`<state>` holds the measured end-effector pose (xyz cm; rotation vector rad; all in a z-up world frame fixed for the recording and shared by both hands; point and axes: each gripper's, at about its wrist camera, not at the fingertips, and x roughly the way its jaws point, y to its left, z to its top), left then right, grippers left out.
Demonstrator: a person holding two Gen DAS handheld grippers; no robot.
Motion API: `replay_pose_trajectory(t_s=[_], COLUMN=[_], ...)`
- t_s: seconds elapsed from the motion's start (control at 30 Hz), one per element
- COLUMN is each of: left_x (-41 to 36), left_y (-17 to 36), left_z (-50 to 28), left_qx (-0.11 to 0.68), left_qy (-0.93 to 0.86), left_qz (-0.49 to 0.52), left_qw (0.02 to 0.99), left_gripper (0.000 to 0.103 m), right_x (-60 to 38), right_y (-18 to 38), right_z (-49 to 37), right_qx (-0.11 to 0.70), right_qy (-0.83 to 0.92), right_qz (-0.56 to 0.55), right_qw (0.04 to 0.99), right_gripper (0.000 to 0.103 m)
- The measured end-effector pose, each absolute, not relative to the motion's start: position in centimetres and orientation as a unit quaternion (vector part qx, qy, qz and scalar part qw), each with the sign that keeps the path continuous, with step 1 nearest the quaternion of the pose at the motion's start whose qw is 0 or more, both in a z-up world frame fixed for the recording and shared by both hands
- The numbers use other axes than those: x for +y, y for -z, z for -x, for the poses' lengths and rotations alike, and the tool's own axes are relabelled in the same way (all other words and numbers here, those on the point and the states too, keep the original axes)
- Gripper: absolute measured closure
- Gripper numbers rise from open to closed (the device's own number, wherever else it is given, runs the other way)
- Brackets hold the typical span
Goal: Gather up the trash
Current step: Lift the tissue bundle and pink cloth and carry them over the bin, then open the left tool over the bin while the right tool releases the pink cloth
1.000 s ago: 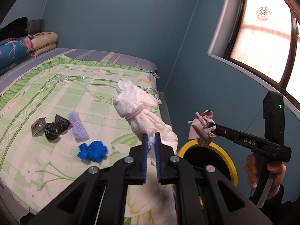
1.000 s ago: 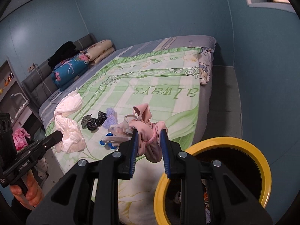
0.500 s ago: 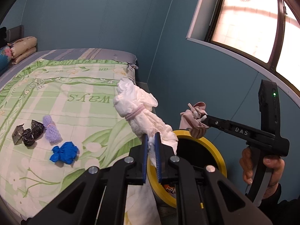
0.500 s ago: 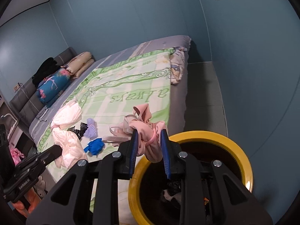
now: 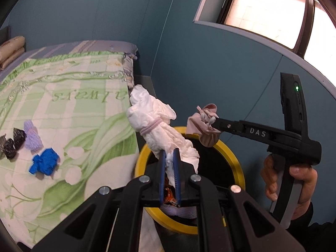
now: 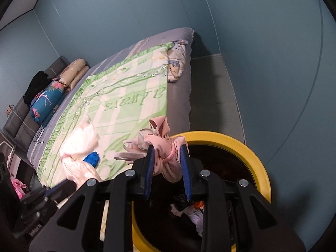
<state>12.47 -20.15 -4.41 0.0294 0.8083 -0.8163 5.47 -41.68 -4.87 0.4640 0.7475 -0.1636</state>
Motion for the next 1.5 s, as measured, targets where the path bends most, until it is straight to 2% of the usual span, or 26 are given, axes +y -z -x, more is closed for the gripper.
replay_pose_trajectory(t_s=[0.57,0.87,1.03,1.17,1.23,1.33,1.4,1.5], left_x=[-24.1,-24.0,-23.4,-22.7,-22.1,-20.9,-19.8,-18.6], left_y=[10.9,11.5,11.3,10.6,10.1,9.3,8.8,8.1], left_z=[-11.9,-11.8,-11.9,-12.1,-12.4,-13.0,-13.6,-14.4], left_qx=[0.461,0.470,0.468,0.458,0.451,0.436,0.427,0.413], left_qy=[0.400,0.400,0.393,0.388,0.381,0.364,0.350,0.332], left_qz=[-0.039,-0.031,-0.023,-0.016,-0.010,-0.006,-0.002,0.003], left_qw=[0.791,0.786,0.791,0.800,0.807,0.823,0.834,0.848], left_gripper=[0.096,0.095,0.064,0.053,0.042,0.035,0.031,0.027], right_x=[-44.9,-45.5,-46.5,-46.8,-46.6,-46.0,-45.5,-44.7], right_y=[8.9,9.1,8.8,8.5,8.2,7.6,7.2,6.6], right_z=[-6.1,-6.1,-5.6,-5.3,-5.3,-5.4,-5.6,-6.0], right_qx=[0.391,0.391,0.381,0.372,0.368,0.358,0.354,0.347], right_qy=[0.098,0.108,0.118,0.114,0.109,0.095,0.087,0.072], right_qz=[-0.270,-0.284,-0.299,-0.308,-0.308,-0.306,-0.304,-0.299], right_qw=[0.874,0.869,0.867,0.868,0.871,0.877,0.880,0.886], right_gripper=[0.079,0.073,0.065,0.060,0.055,0.053,0.048,0.045])
